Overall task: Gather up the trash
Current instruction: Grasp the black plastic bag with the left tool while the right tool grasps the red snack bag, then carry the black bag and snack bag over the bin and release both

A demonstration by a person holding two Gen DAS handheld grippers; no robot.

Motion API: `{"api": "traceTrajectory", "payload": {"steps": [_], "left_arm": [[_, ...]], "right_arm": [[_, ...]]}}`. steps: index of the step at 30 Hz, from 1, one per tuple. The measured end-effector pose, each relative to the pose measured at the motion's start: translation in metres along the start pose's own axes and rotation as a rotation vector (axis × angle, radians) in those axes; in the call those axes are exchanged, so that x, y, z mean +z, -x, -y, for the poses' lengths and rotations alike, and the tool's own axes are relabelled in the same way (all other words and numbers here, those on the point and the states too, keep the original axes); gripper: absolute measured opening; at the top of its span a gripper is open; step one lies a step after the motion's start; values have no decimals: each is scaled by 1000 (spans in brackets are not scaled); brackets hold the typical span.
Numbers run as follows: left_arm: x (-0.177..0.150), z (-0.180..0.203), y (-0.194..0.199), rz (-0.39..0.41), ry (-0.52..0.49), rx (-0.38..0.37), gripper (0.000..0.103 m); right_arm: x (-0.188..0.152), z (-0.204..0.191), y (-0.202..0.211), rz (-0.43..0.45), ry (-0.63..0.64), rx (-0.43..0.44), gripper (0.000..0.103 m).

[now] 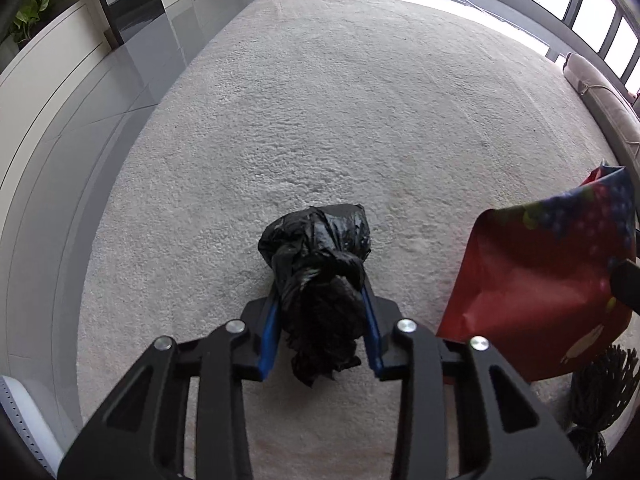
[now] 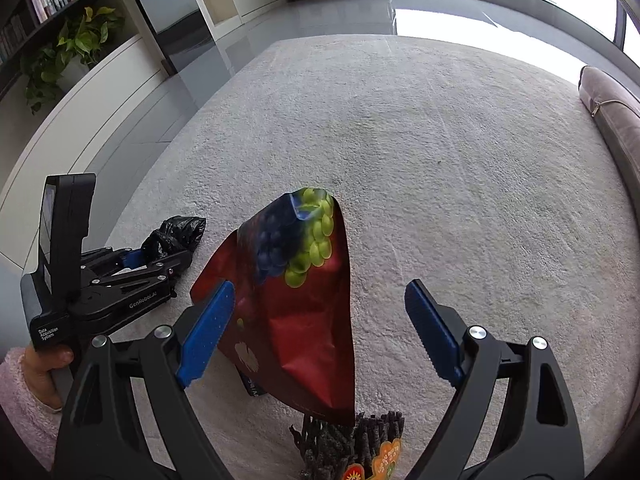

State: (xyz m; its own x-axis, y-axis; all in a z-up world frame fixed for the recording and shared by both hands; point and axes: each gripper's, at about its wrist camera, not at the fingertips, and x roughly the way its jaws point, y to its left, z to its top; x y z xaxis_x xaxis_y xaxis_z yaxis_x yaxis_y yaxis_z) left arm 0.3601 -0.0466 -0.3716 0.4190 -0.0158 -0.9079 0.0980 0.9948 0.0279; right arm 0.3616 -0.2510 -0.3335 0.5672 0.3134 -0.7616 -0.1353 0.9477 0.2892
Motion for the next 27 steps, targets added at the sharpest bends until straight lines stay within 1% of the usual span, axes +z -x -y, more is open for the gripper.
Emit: {"api": "traceTrajectory", "payload": {"steps": [1,2,3,4,6,9,12,15,18,20,23,27], "left_arm": [[-1,1,2,4,-13,5,28],[-2,2,4,9,-21,10,25],[-3,2,6,13,-26,8,24],[-4,0,9,15,-27,8,23],[-6,-4,16,26,-18,5,22],[-7,-15,33,47,9,-12,21],[-11,-27,58,82,27,-21,21],[-19,-41,92,122,48,-32,21],[-36,-60,135,150,89,-47,21],[-51,-73,170,184,108,-47,21],[-75,-98,222,233,129,-14,22],[-114,-142,289,284,181,43,22]], "right_arm": [[0,-3,-3,-9,4,9,83],[-2,-7,-4,-17,10,19,72],[-2,-11,-7,-32,20,32,55],[-3,-15,-9,-44,26,42,52],[-4,-26,-4,-28,53,41,41],[-2,-39,8,2,103,38,36],[-1,-54,26,28,136,57,35],[-1,-69,49,62,154,80,35],[-2,-90,78,100,167,109,35],[-4,-105,101,128,182,136,35],[-8,-137,136,168,228,177,35],[-17,-194,181,223,313,238,35]]}}
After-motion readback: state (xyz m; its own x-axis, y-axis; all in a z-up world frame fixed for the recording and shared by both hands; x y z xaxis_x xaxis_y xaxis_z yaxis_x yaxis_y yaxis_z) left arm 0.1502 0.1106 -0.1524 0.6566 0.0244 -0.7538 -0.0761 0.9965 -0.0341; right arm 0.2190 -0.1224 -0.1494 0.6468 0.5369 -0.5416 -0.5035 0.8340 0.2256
